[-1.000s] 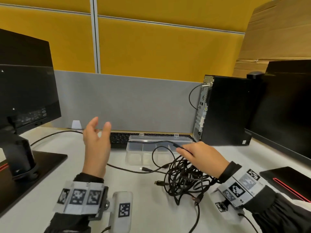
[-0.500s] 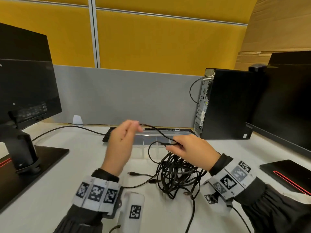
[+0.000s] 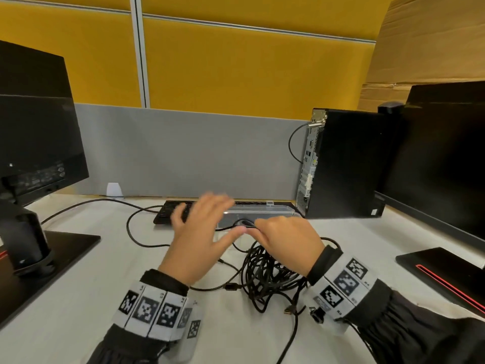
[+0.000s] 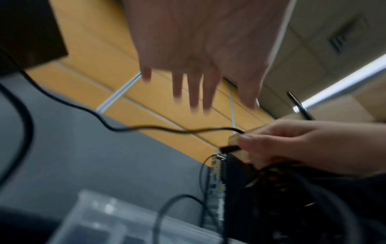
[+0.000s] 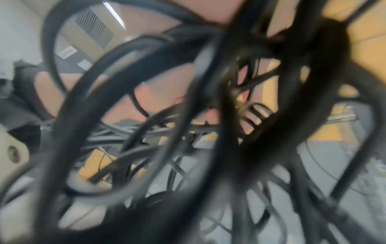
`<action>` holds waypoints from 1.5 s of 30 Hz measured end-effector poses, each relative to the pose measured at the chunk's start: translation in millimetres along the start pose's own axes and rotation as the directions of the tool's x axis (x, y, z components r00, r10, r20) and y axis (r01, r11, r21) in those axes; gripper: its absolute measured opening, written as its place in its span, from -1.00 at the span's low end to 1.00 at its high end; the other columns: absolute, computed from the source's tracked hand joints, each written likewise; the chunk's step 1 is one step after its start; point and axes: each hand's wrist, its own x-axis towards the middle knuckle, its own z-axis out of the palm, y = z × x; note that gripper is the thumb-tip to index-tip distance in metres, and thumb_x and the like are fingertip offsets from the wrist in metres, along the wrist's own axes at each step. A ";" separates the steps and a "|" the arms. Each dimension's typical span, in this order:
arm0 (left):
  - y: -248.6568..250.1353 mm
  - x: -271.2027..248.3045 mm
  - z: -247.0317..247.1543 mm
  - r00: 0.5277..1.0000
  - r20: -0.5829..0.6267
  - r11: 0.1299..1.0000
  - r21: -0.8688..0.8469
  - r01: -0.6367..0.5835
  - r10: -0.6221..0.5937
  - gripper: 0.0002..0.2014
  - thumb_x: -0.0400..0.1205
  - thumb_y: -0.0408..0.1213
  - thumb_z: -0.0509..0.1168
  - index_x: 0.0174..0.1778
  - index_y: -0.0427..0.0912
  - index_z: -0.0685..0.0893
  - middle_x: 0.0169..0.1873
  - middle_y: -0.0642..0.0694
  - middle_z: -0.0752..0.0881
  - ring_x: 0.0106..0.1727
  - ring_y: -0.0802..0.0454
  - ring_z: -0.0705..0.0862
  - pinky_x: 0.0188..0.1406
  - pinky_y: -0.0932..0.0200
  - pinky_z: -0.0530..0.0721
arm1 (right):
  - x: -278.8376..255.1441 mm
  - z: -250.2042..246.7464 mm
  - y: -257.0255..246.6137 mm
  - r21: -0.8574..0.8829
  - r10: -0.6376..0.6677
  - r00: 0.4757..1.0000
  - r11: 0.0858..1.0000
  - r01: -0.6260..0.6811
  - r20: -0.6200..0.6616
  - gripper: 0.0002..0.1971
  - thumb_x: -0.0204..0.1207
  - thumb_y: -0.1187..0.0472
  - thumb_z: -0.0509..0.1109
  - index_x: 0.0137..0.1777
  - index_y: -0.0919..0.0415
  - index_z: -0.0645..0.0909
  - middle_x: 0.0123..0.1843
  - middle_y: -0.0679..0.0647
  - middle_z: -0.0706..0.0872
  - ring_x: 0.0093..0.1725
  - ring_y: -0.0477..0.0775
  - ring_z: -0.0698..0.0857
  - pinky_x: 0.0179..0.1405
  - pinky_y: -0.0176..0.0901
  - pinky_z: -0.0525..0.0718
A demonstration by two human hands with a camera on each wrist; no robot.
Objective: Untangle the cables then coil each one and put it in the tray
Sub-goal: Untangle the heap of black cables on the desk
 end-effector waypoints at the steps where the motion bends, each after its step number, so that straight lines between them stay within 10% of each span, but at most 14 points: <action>1: -0.9 -0.5 2.8 0.994 0.112 0.993 -0.117 -0.005 0.018 -0.51 0.56 0.32 0.01 0.31 0.22 0.51 0.15 0.22 0.64 0.19 0.41 0.48 0.34 0.10 0.29 | 0.7 -0.1 -3.2 0.021 -0.007 1.000 1.000 0.007 -0.018 -0.46 0.62 -0.23 -0.19 0.02 0.09 0.53 -0.25 0.02 0.62 -0.26 0.13 0.66 -0.48 -0.15 0.33; 4: -1.3 1.8 2.6 0.991 0.120 0.931 -0.365 -0.019 0.067 -0.80 0.63 0.09 0.16 -0.20 0.17 0.62 -0.39 -0.01 0.64 -0.30 0.10 0.56 -0.32 0.23 0.45 | -0.9 -1.0 -8.7 0.102 0.001 0.996 0.995 0.008 -0.090 -0.42 0.56 -0.25 -0.29 -0.08 0.05 0.51 -0.37 -0.08 0.50 -0.39 0.08 0.58 -0.58 -0.23 0.22; 9: -10.8 6.7 -10.0 0.977 -0.166 0.829 -0.559 0.016 -0.131 -0.73 0.69 -0.15 0.13 -0.31 -0.01 0.59 -0.50 0.06 0.54 -0.46 0.20 0.45 -0.47 0.38 0.41 | -8.4 4.0 9.6 0.356 0.102 0.994 0.930 -0.087 -0.025 -0.71 0.65 -0.12 0.12 -0.28 -0.06 0.32 -0.40 -0.14 0.42 -0.42 -0.16 0.42 -0.45 -0.32 0.32; 14: -27.9 11.8 -30.3 0.713 -0.169 0.288 -0.957 0.048 -0.681 -0.70 0.71 -0.30 0.09 -0.37 -0.04 0.43 -0.66 0.13 0.26 -0.63 0.23 0.17 -0.68 0.34 0.11 | -18.3 9.2 34.8 0.435 0.125 0.987 0.887 -0.156 0.099 -0.79 0.61 -0.07 0.24 -0.21 -0.06 0.35 -0.31 -0.15 0.40 -0.36 -0.17 0.40 -0.35 -0.34 0.36; 16: -42.3 10.9 -40.0 0.622 -0.132 0.219 -0.974 0.064 -0.771 -0.74 0.70 -0.29 0.09 -0.31 -0.02 0.49 -0.61 0.11 0.27 -0.61 0.18 0.17 -0.69 0.31 0.10 | -22.5 10.2 45.2 0.477 0.151 0.974 0.852 -0.215 0.168 -0.78 0.56 -0.16 0.25 -0.16 -0.06 0.39 -0.23 -0.16 0.45 -0.30 -0.19 0.43 -0.30 -0.36 0.40; 21: -47.1 16.6 -31.5 0.599 -0.080 0.368 -0.851 0.375 -0.797 -0.88 0.72 -0.17 0.10 0.07 -0.02 0.53 -0.15 -0.08 0.53 -0.14 -0.01 0.50 -0.15 0.14 0.48 | -36.4 17.0 57.7 0.535 0.067 0.899 0.784 -0.316 0.434 -0.26 0.27 -0.33 0.43 0.43 -0.17 0.29 0.26 -0.08 0.28 0.24 -0.04 0.50 0.30 -0.14 0.57; 24: -43.4 14.6 -24.4 0.616 -0.119 0.580 -0.511 0.634 -0.778 -0.54 0.67 -0.15 0.22 0.47 -0.16 0.30 0.51 -0.24 0.22 0.47 -0.21 0.28 0.45 -0.16 0.27 | -46.6 24.8 63.5 0.523 0.020 0.903 0.809 -0.267 0.430 -0.39 0.32 -0.11 0.56 0.33 -0.18 0.39 0.16 -0.14 0.31 0.14 -0.11 0.52 0.26 -0.31 0.55; 27: -31.0 9.8 -20.8 0.728 -0.181 0.751 -0.166 0.640 -0.661 -0.38 0.65 -0.10 0.24 0.59 -0.13 0.19 0.62 -0.22 -0.06 0.60 -0.21 -0.02 0.50 -0.29 0.04 | -53.0 26.2 66.3 0.538 0.010 0.959 0.826 -0.166 0.282 -0.64 0.39 0.09 0.52 0.06 -0.26 0.45 0.01 -0.20 0.39 0.00 -0.19 0.50 0.04 -0.48 0.51; 33: 2.0 -0.2 -1.6 0.949 0.114 0.955 0.001 0.296 -0.294 -0.61 0.59 0.04 0.27 0.37 0.26 0.48 0.53 0.08 0.19 0.56 0.06 0.07 0.53 -0.16 -0.03 | -56.6 15.1 51.0 0.661 0.028 0.997 0.750 0.027 -0.072 -0.69 0.39 0.27 0.53 -0.17 -0.20 0.54 -0.14 -0.09 0.49 -0.09 -0.12 0.51 -0.13 -0.46 0.52; 39: 9.9 -4.6 9.2 0.795 0.586 0.944 -0.147 0.297 -0.159 -0.73 0.64 -0.11 0.25 0.26 0.09 0.52 0.00 0.16 0.66 0.06 0.21 0.63 0.23 0.16 0.55 | -53.9 6.1 40.0 0.686 0.100 0.934 0.706 0.176 -0.342 -0.78 0.29 0.32 0.54 -0.28 0.04 0.56 -0.23 -0.15 0.48 -0.20 -0.19 0.50 -0.24 -0.54 0.47; 45: 1.5 -2.3 1.7 0.898 0.432 0.873 -0.403 0.274 -0.082 -0.88 0.63 -0.18 0.28 -0.23 -0.03 0.53 -0.33 0.04 0.66 -0.36 0.26 0.61 -0.22 0.30 0.63 | -55.5 0.4 37.9 0.522 0.070 0.871 0.822 0.226 -0.487 -0.74 0.27 0.35 0.51 -0.26 0.09 0.47 -0.19 -0.28 0.30 -0.20 -0.28 0.42 -0.20 -0.60 0.44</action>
